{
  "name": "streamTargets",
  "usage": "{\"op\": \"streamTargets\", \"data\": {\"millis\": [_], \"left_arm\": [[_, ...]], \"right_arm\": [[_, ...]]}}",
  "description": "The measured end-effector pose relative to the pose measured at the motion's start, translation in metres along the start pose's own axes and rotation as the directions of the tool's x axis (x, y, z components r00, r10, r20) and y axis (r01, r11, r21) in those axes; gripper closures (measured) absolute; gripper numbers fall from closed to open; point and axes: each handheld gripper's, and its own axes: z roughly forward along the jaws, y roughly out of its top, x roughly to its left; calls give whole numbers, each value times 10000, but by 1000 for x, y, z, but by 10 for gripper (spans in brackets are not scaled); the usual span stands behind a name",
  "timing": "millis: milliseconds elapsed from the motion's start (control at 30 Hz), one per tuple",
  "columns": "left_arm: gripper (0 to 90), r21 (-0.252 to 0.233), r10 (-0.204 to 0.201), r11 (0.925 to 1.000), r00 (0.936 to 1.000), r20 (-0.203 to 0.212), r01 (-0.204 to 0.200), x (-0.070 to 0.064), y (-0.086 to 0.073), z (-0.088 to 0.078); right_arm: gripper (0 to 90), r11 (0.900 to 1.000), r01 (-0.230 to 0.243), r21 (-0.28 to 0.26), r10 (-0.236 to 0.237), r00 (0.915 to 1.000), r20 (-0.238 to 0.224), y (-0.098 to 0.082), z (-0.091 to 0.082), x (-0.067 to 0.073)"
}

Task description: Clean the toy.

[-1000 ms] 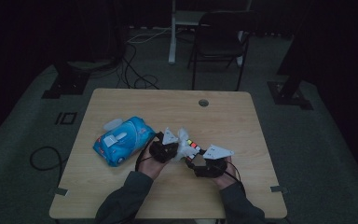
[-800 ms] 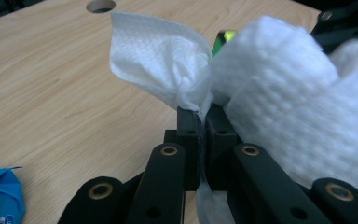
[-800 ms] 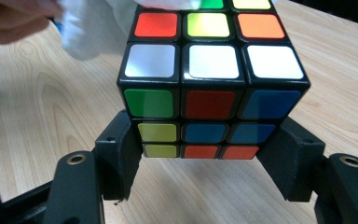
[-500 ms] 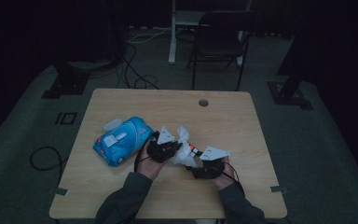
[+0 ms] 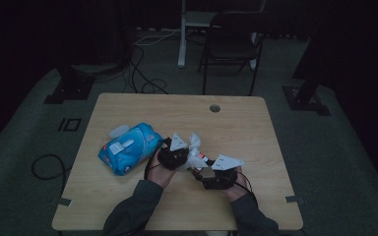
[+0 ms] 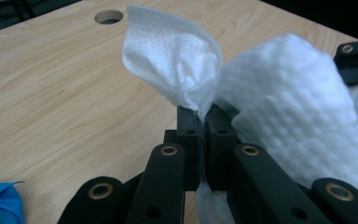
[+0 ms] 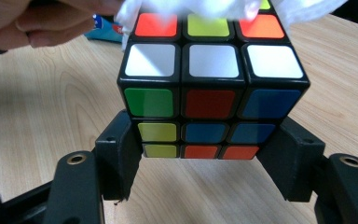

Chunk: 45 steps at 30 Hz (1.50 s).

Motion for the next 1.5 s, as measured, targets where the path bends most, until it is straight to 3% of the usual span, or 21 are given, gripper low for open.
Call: {"op": "streamTargets", "data": {"millis": [533,1067,1267,1500], "left_arm": [[876,472,326,9984,9995,13,-326,-2,-7,2],[875,467,362,9982,9993,100,-366,-5,-13,-4],[875,416,303,9986,9993,231,-312,-2,-13,-3],[875,277,199,9994,9991,381,-209,2,-11,-3]], "right_arm": [[350,9992,-267,-303,271,9995,155,0,-6,-6],[350,9975,-653,-254,668,9957,642,-1,-7,-12],[350,9971,-670,-370,682,9971,337,-2,-9,-12],[350,9991,70,-427,-79,9998,-198,2,-8,-2]]}}
